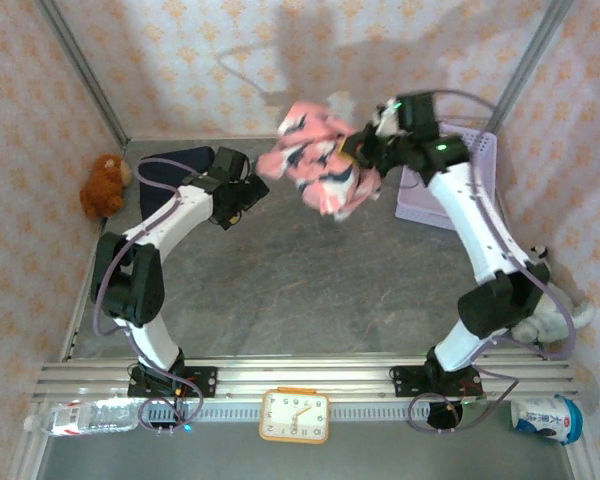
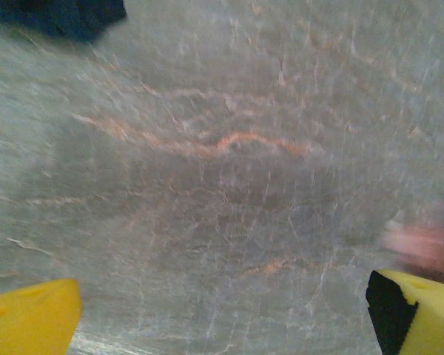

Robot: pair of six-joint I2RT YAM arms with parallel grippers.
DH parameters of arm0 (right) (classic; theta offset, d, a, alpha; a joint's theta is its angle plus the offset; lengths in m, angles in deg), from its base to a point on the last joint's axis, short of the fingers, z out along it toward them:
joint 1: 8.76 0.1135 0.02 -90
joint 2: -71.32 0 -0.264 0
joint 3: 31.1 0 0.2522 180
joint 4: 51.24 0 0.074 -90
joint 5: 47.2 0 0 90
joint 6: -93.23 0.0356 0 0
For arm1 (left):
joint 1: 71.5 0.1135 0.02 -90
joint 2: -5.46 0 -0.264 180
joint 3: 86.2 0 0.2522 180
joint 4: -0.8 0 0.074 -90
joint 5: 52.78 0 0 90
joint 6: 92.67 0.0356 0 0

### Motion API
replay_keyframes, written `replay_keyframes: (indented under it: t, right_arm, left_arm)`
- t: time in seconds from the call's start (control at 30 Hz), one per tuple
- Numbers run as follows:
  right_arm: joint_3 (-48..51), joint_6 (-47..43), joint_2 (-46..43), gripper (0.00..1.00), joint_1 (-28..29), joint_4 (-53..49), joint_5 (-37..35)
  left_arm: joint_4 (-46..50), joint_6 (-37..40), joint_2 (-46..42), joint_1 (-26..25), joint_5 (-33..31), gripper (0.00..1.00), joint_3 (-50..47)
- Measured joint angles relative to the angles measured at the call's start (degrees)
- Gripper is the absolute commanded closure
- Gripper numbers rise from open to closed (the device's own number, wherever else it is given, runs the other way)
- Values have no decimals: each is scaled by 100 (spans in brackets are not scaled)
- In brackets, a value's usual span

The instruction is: Fold and stack the mixed laundry pile

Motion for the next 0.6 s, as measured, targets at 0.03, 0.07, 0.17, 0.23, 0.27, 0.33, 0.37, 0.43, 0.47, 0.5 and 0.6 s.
replay_keyframes:
  t: [0.03,0.07,0.17,0.23,0.27,0.33,0.37,0.43,0.47,0.5,0.6]
  right_arm:
    - [245,-114,120,73,74,-68,-72]
    - [540,-238,302,68,129,-186,-247]
    - [1257,-546,802,54,120,-538,-951]
    - [1587,-723,1040,52,81,-754,-1327]
    - [1683,-787,1113,51,70,-841,-1467]
    - [1714,-872,1169,50,70,-966,-1659]
    - [1672,-909,1172,49,87,-981,-1722]
    - [1484,-966,1178,49,144,-984,-1797]
    - [1338,-990,1209,49,188,-986,-1818]
    - [1137,-1014,1270,49,254,-973,-1823]
    - [691,-1113,1521,47,516,-815,-1816]
  left_arm:
    - [7,2,-105,13,-61,0,-55]
    - [11,0,-227,15,-142,0,-125]
    - [11,-7,-573,11,-304,0,-398]
    - [11,-9,-721,9,-365,0,-581]
    - [11,-9,-765,9,-396,0,-675]
    - [13,-9,-782,-11,-422,0,-809]
    - [13,-9,-778,-17,-424,0,-861]
    - [9,-9,-752,-68,-415,0,-918]
    - [0,-9,-717,-103,-407,0,-918]
    - [-24,-7,-671,-140,-385,0,-914]
    - [-35,9,-310,-291,-286,0,-693]
